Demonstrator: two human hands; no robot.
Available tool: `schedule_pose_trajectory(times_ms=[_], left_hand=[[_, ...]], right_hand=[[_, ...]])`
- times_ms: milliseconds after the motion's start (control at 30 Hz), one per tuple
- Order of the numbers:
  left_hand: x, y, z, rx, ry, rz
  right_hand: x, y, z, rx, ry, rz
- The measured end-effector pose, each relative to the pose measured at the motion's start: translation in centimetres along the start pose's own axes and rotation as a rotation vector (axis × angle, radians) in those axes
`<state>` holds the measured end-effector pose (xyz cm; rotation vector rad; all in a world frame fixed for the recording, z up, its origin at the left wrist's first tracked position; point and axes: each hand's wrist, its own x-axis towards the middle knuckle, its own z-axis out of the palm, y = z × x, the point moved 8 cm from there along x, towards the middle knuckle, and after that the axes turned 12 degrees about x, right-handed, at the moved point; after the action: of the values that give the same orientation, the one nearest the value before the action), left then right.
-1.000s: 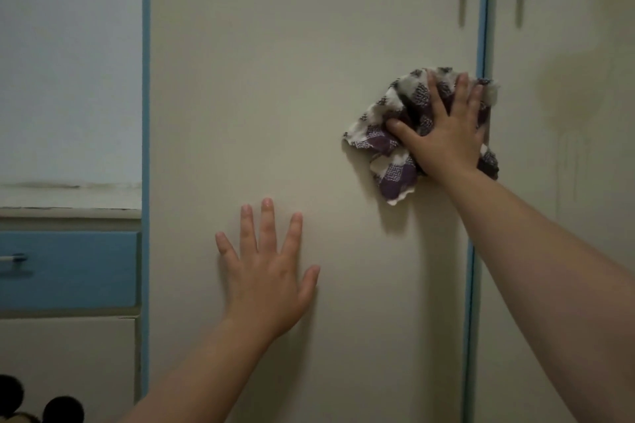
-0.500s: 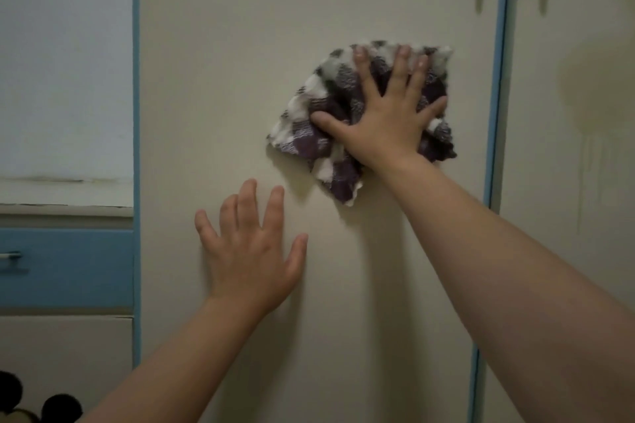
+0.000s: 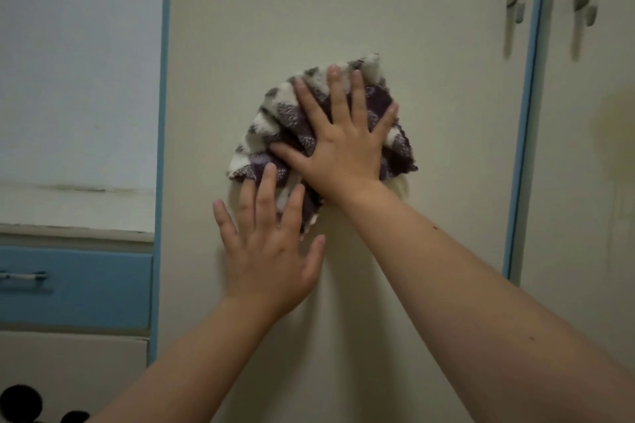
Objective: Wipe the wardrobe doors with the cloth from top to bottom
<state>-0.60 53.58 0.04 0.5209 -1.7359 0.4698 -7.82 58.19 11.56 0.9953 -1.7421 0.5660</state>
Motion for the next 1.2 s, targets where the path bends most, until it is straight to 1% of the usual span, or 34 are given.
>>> schedule_pose_trajectory(times_ms=[67, 133, 267, 333, 433, 567, 633, 733, 767, 833, 900, 967, 1000, 1067, 1133, 1167, 1200], left_hand=[[2.7, 0.1, -0.2, -0.032, -0.006, 0.027], [4.9, 0.2, -0.9, -0.044, 0.011, 0.046], [11.1, 0.2, -2.9, -0.104, 0.064, 0.063], [14.0, 0.3, -4.0, -0.142, 0.092, 0.072], [17.7, 0.5, -5.3, -0.209, 0.134, 0.092], [21.9, 0.9, -6.8, -0.253, 0.155, 0.096], [23.7, 1.1, -7.6, -0.264, 0.155, 0.099], [27.3, 1.1, -9.5, -0.301, 0.147, 0.125], [28.3, 0.9, -10.0, -0.303, 0.157, 0.129], [30.4, 0.1, -10.5, -0.357, 0.126, 0.080], [32.6, -0.8, -10.9, -0.508, 0.040, -0.055], [34.8, -1.1, -11.1, -0.736, -0.113, -0.270], [35.6, -0.7, -10.9, -0.844, -0.215, -0.378], [36.6, 1.2, -10.3, -1.043, -0.435, -0.569], [37.0, 3.7, -10.2, -1.358, -0.610, -0.708], [37.3, 5.2, -10.5, -1.528, -0.679, -0.740], [37.6, 6.5, -10.9, -1.650, -0.740, -0.745]], right_hand=[[2.4, 1.6, -1.2, 0.032, 0.042, 0.123], [3.9, 2.2, -2.0, 0.050, 0.108, 0.142], [7.4, 2.7, -4.4, 0.097, 0.389, 0.016], [9.3, 3.0, -5.5, 0.107, 0.444, -0.030], [12.1, 3.3, -7.1, 0.099, 0.473, -0.099], [15.9, 3.9, -8.8, 0.102, 0.425, -0.136], [17.9, 4.3, -9.8, 0.096, 0.403, -0.122], [21.2, 4.9, -11.9, 0.159, 0.351, -0.102], [22.0, 5.2, -12.8, 0.189, 0.356, -0.095], [22.9, 6.3, -14.9, 0.297, 0.395, -0.037], [22.9, 7.7, -17.2, 0.456, 0.442, 0.093], [22.7, 9.3, -19.0, 0.608, 0.473, 0.246], [22.5, 9.8, -19.7, 0.649, 0.477, 0.299], [22.3, 10.3, -20.5, 0.673, 0.449, 0.347], [22.1, 10.0, -20.9, 0.694, 0.415, 0.371], [22.2, 9.9, -21.2, 0.719, 0.396, 0.382], [22.4, 9.6, -21.6, 0.746, 0.373, 0.387]])
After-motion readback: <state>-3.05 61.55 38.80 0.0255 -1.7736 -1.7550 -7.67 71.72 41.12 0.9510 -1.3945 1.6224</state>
